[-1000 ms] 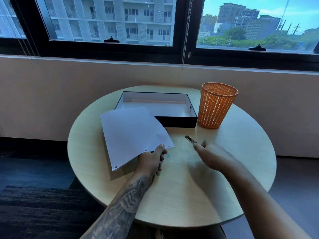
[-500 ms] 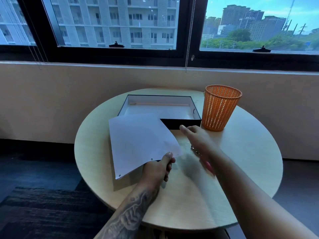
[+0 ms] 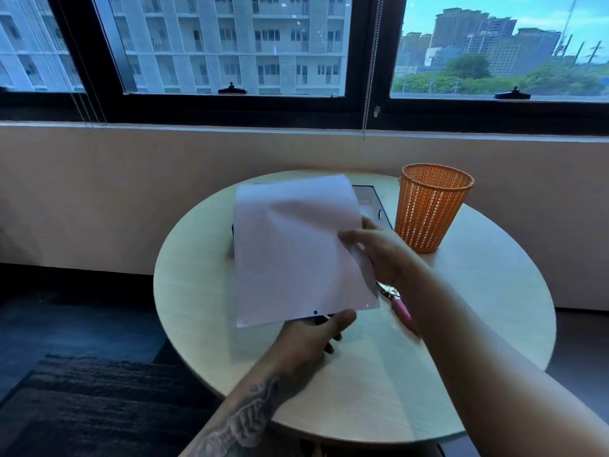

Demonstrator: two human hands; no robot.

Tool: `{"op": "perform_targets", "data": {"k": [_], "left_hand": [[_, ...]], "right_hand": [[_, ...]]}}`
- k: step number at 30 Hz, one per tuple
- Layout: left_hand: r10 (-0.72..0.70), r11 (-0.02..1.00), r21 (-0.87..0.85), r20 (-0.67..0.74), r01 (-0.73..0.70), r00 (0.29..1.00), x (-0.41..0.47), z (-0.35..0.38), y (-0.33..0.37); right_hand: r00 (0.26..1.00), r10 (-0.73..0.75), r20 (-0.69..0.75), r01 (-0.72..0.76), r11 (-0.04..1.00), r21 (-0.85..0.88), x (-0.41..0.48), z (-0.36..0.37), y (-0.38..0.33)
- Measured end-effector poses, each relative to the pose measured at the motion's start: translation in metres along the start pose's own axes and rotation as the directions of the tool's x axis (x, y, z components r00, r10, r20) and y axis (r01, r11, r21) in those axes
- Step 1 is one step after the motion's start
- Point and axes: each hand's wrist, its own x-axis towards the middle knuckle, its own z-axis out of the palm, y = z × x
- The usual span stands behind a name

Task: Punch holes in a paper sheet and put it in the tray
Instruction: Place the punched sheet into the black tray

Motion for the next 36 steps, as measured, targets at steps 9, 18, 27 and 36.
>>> {"op": "perform_targets", "data": {"k": [9,18,27,36], "left_hand": [[0.161,0.769,-0.622,-0.035,-0.147,0.986,0.065,-0.069,0.06],[0.513,0.833,-0.086,-0.254,-0.547,0.82,0.092,-0.082,0.164],[0.459,0.867,-0.013,-0.367,-0.498,0.809,0.109,-0.074,0.124],[0.437,0.883,-0.001,-0.357,-0.469,0.825,0.118,-0.065,0.103]], "right_hand": [[0.981,-0.191,-0.024,0.193,0.973,0.13,-0.013,-0.038,-0.049],[0.892,-0.406,-0.2,0.379,0.911,-0.162,0.012,-0.025,-0.043],[0.914,-0.331,-0.234,0.291,0.938,-0.19,0.026,-0.021,-0.007],[0.911,-0.308,-0.273,0.258,0.944,-0.204,0.036,-0.021,0.013]]}}
